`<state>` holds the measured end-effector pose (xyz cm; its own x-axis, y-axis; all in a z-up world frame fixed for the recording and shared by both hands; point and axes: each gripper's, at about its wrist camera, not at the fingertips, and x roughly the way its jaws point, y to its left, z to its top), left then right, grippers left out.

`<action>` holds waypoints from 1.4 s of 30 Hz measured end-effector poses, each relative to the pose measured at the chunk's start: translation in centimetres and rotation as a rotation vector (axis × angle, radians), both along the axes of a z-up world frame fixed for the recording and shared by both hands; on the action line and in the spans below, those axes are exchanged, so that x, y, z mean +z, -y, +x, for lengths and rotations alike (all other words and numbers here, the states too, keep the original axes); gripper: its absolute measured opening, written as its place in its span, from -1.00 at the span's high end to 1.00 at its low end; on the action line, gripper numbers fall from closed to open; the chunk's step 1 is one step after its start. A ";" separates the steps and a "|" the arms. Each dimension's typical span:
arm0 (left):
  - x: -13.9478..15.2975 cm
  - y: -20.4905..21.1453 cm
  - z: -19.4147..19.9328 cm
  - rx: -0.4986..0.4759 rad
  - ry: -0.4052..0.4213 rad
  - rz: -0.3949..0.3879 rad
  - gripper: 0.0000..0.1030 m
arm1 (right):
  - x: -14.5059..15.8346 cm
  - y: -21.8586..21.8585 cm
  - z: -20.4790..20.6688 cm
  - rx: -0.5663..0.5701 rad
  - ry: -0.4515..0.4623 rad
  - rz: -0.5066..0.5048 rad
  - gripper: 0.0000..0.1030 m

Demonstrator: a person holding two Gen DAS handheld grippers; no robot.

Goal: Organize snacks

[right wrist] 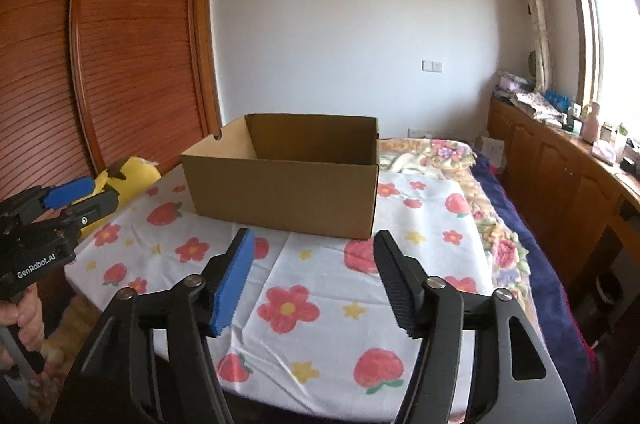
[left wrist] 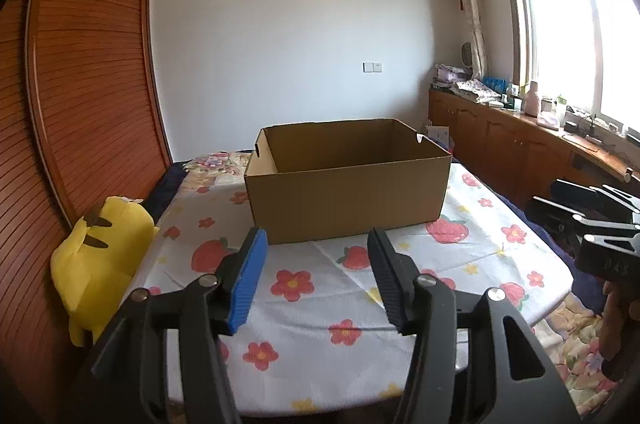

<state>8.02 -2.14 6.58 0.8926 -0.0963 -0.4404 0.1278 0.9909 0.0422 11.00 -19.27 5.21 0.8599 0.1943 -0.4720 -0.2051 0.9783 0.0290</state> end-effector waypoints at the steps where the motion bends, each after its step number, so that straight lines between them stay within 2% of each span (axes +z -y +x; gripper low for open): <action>1: 0.0 -0.1 -0.4 0.006 0.008 0.000 -0.13 | 0.0 -0.1 -0.4 -0.005 0.004 0.004 -0.36; 4: -0.1 -0.3 -1.7 0.017 0.036 -0.006 -0.32 | -0.1 -0.3 -1.3 -0.008 0.020 -0.009 -0.53; 8: -0.3 -0.5 -2.7 0.035 0.040 0.000 -0.33 | -0.5 -0.4 -1.9 -0.006 0.025 0.007 -0.69; 13: -0.8 -0.4 -3.5 0.056 0.040 0.023 -0.43 | -1.4 -0.4 -2.3 -0.017 0.020 0.006 -0.76; 15: -1.0 -0.5 -3.7 0.064 0.045 0.015 -0.51 | -1.6 -0.5 -2.5 -0.019 0.022 0.009 -0.79; 19: -1.5 -0.6 -3.6 0.067 0.024 0.003 -0.55 | -2.0 -0.5 -2.9 -0.029 0.024 0.016 -0.83; 20: -1.7 -0.6 -3.6 0.072 0.022 0.003 -0.59 | -2.1 -0.5 -3.0 -0.032 0.026 0.015 -0.84; 21: -1.8 -0.6 -3.5 0.073 0.019 0.003 -0.76 | -2.1 -0.5 -3.1 -0.033 0.027 0.014 -0.86; 22: -1.9 -0.7 -3.5 0.070 0.017 -0.001 -0.83 | -2.2 -0.6 -3.1 -0.033 0.024 0.015 -0.87; 25: -2.1 -0.7 -3.6 0.067 0.013 -0.010 -0.87 | -2.4 -0.5 -3.1 -0.042 0.017 0.012 -0.98; 42: -2.3 -0.4 -3.8 0.078 0.016 -0.004 -0.91 | -2.8 -0.6 -3.1 -0.044 0.008 0.015 -0.99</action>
